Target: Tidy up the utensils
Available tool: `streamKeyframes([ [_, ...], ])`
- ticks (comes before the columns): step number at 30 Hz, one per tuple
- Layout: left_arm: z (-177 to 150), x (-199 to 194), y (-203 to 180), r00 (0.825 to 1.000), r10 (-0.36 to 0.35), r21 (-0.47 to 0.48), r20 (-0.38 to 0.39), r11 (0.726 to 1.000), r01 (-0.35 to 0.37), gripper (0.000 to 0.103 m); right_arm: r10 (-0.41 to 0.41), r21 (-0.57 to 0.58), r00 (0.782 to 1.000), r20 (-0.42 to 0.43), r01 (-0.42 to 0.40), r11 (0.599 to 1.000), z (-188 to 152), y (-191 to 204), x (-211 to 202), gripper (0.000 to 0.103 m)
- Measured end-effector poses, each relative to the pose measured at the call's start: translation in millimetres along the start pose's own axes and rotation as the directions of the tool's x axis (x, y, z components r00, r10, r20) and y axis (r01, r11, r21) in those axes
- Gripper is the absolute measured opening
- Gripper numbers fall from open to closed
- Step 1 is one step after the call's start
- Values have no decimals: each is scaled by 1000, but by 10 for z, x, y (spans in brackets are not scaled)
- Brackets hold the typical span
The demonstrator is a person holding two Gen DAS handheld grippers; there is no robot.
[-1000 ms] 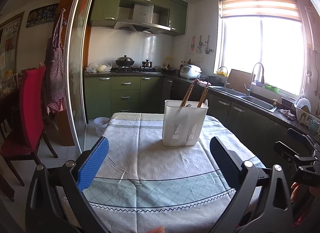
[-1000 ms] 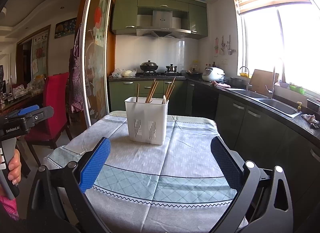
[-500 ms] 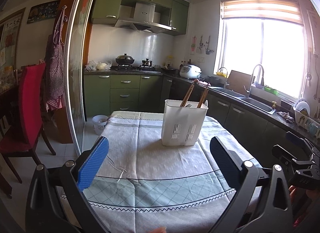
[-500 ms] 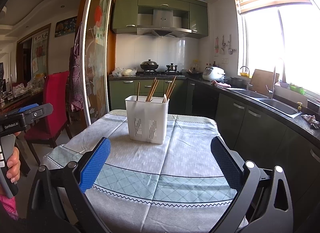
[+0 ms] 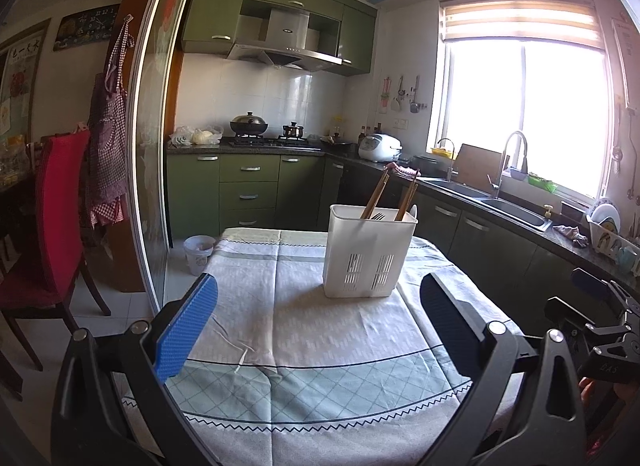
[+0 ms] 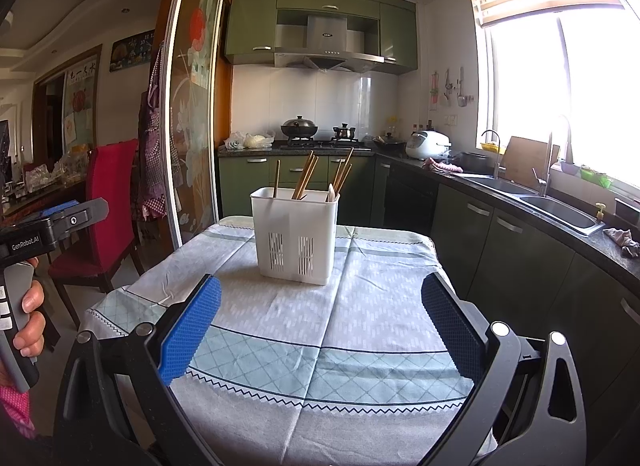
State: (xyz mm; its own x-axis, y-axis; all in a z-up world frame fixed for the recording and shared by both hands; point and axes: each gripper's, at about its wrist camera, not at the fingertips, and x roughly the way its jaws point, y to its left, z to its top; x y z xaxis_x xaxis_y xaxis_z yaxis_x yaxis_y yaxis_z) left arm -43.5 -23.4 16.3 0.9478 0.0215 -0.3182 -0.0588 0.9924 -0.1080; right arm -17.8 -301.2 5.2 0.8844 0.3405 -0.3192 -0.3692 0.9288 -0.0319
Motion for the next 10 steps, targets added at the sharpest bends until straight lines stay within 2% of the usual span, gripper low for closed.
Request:
streamKeyframes([
  [4, -5, 26, -39, 1000, 24, 31, -13, 999, -23, 96, 0, 0, 1000, 0, 0, 1000, 1, -10, 3, 99],
  [10, -11, 107, -43, 998, -18, 23, -55, 1000, 19, 96, -1, 2, 1000, -4, 1, 1000, -4, -20, 16, 99],
])
